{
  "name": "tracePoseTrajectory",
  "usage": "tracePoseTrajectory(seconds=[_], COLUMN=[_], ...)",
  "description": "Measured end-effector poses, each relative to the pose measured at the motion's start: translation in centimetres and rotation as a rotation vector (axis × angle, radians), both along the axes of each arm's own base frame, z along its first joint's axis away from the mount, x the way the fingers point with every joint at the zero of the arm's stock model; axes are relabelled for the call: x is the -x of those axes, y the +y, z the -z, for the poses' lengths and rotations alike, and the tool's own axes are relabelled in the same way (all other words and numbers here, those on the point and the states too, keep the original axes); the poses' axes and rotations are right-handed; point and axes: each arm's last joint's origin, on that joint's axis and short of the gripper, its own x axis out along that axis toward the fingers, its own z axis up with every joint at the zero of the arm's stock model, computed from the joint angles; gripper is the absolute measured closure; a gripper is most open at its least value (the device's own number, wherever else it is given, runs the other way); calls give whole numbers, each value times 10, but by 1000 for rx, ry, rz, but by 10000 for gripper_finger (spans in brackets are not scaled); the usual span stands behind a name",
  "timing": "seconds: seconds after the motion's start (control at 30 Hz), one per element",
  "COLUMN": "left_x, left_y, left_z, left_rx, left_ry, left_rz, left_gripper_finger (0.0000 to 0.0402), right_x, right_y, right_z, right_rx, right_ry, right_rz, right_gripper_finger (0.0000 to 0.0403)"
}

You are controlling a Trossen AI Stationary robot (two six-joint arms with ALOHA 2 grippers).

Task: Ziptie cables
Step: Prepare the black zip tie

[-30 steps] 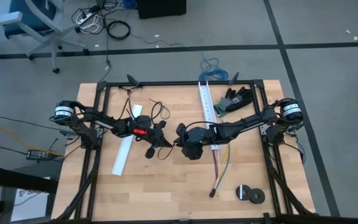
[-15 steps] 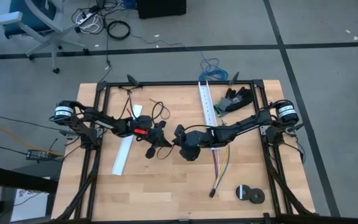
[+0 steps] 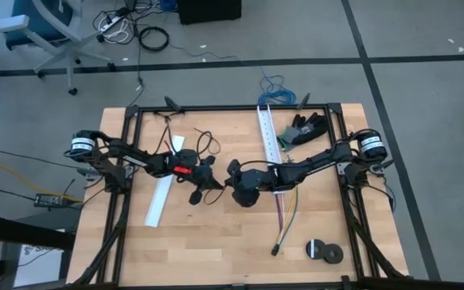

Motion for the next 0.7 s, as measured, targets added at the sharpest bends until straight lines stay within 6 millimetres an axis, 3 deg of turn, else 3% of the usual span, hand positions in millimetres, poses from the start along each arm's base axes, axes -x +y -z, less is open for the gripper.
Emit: tracePoseTrajectory(seconds=[0.4,0.7], left_x=[-1,-1], left_y=[-7,-7], left_z=[-5,-4], left_rx=[0,-6], left_ry=[-59,-57], left_rz=[92,84], left_gripper_finger=[401,401], right_x=[1,2], right_y=[-30,-28], right_z=[3,4], right_rx=[-30,-85], right_ry=[7,2], right_rz=[242,251], right_gripper_finger=[401,402])
